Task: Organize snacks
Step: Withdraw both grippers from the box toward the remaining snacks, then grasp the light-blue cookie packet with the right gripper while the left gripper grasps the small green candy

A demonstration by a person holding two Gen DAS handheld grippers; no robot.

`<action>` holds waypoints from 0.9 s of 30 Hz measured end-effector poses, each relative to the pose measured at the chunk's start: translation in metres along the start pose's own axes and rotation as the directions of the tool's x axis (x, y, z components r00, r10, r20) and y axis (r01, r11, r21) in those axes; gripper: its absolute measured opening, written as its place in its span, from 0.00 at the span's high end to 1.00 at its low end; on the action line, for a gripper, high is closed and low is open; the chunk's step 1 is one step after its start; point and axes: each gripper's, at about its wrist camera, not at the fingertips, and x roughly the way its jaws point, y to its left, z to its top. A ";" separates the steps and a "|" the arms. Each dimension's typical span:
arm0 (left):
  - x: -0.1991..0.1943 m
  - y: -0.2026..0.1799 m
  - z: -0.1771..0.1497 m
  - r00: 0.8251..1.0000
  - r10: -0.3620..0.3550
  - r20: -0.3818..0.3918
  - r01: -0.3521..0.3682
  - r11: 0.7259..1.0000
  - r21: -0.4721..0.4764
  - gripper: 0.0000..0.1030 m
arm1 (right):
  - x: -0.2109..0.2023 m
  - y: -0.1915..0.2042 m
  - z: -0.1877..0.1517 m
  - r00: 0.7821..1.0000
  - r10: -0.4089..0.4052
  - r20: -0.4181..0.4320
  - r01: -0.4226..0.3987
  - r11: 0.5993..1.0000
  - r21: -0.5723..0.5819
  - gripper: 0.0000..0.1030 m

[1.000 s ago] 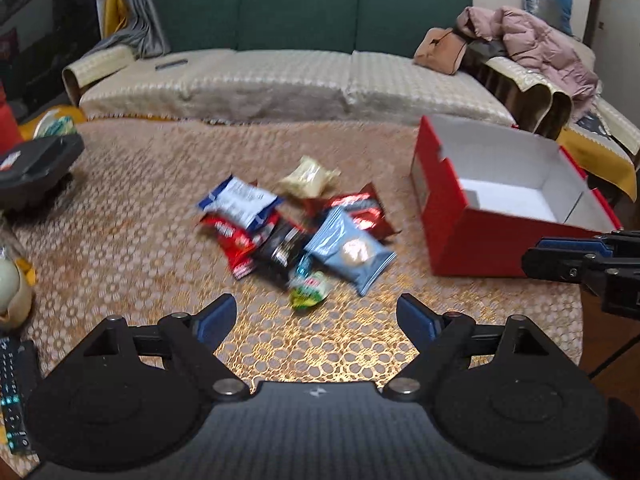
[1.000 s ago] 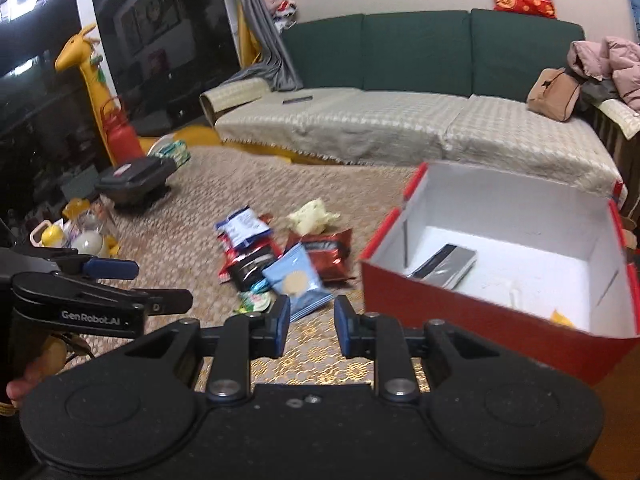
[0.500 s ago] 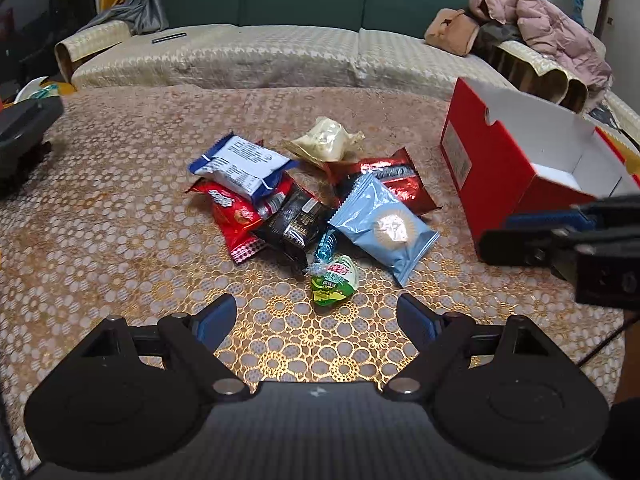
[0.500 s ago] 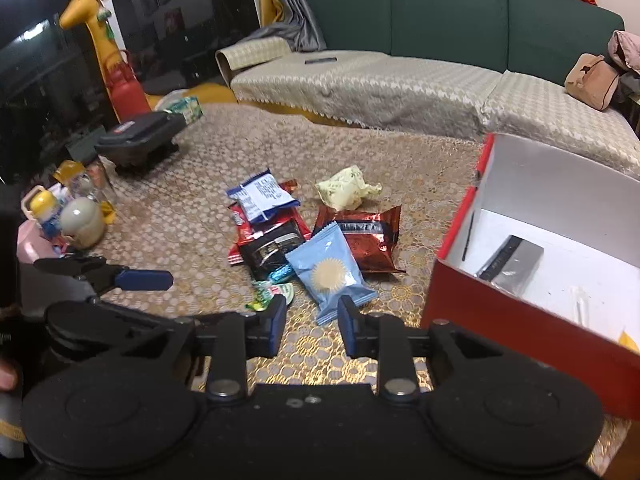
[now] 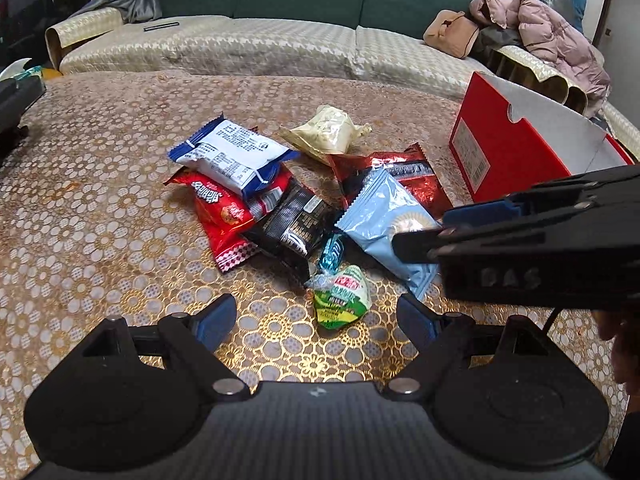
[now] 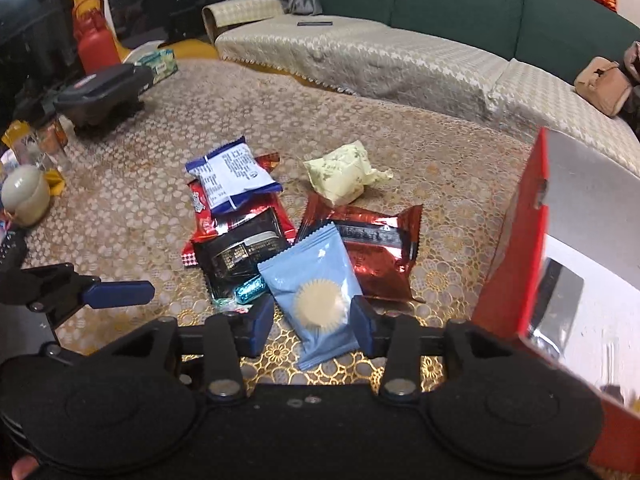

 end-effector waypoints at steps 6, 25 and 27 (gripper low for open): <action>0.012 -0.003 0.000 1.000 -0.018 -0.014 0.019 1.000 0.024 0.16 | 0.016 0.001 0.004 0.999 0.023 -0.034 -0.023 1.000 -0.006 0.04; 0.021 -0.003 0.004 0.999 -0.030 -0.011 0.030 0.999 0.010 0.73 | 0.024 -0.001 0.011 0.997 -0.039 -0.068 0.043 0.997 0.064 0.14; 0.019 0.000 0.002 0.999 -0.036 -0.010 0.036 0.999 0.002 0.74 | 0.025 -0.001 0.010 0.997 -0.034 -0.069 0.039 0.997 0.064 0.15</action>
